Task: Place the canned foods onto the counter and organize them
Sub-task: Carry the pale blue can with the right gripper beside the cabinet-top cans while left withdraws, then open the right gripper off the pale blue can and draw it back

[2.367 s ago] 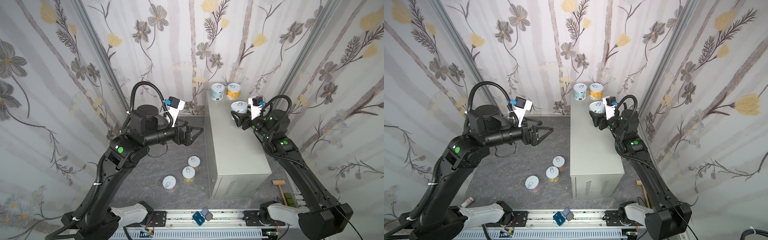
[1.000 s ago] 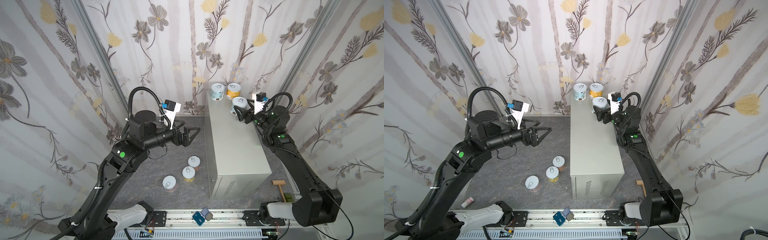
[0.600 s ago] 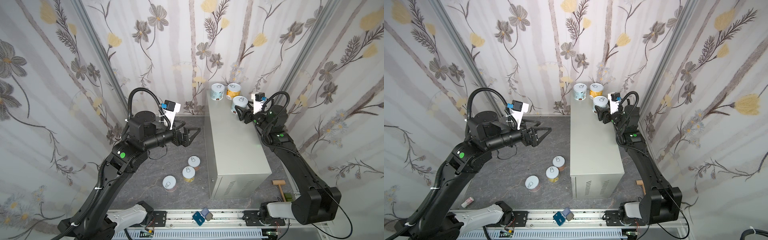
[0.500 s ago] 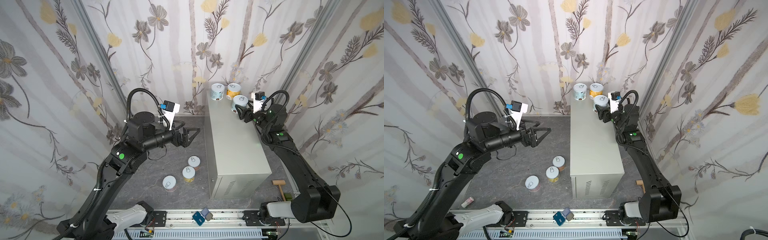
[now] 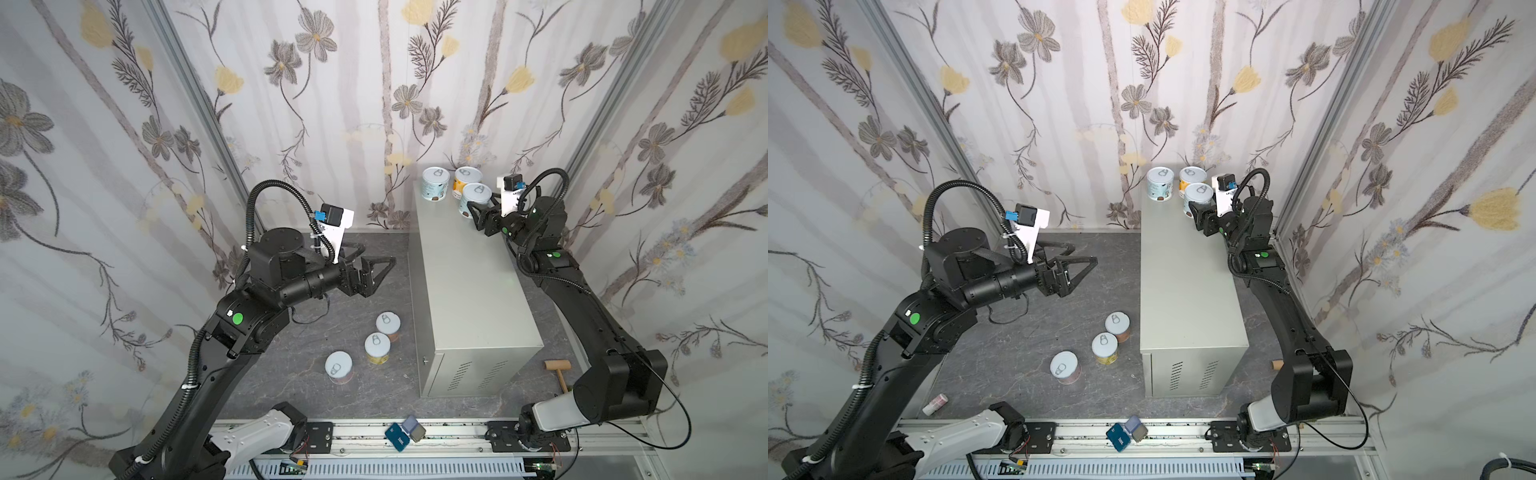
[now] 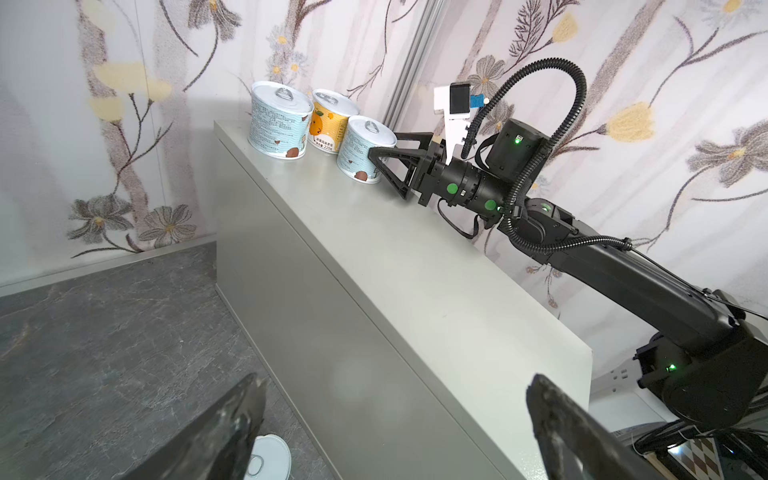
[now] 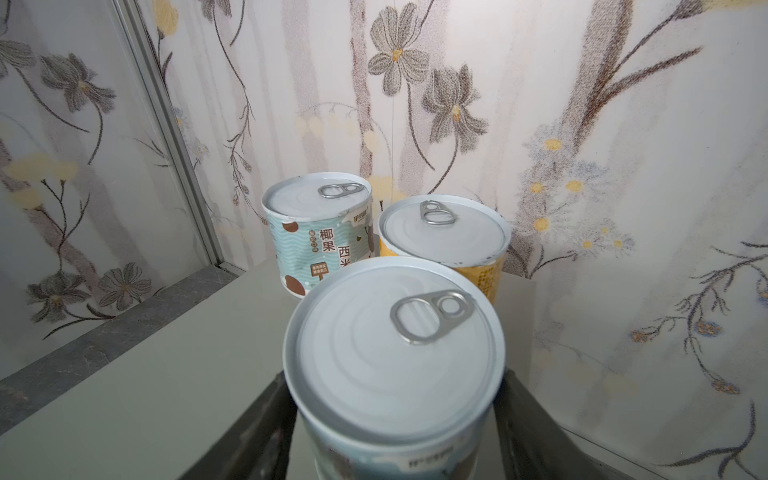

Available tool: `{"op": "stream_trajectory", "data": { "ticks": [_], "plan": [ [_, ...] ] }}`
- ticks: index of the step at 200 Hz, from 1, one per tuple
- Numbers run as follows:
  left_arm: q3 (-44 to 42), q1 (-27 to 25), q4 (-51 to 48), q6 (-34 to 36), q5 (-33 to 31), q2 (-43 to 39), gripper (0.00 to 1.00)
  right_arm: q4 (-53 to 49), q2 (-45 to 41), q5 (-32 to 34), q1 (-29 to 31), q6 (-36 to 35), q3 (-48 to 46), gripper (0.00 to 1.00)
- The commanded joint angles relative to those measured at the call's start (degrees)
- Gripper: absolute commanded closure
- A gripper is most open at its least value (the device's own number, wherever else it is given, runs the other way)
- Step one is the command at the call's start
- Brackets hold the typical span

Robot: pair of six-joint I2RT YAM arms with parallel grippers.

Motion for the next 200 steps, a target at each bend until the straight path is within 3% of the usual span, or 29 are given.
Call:
{"op": "stream_trajectory", "data": {
  "ticks": [1,68,151,200],
  "plan": [
    [-0.2,0.1,1.9,0.0,-0.1,-0.3,0.0,-1.7,0.9,0.9,0.1,-0.8,0.8,0.3],
    [-0.4,0.2,1.9,-0.3,-0.2,-0.7,0.0,-2.2,1.3,0.4,0.1,-0.8,1.7,0.29],
    [-0.8,0.3,2.4,-0.4,0.2,0.5,0.0,-2.1,-2.3,0.7,0.1,-0.7,-1.2,0.19],
    [-3.9,0.2,-2.6,-1.6,-12.6,0.1,0.0,-6.6,-13.1,3.0,0.1,3.5,-6.1,0.03]
  ]
}}
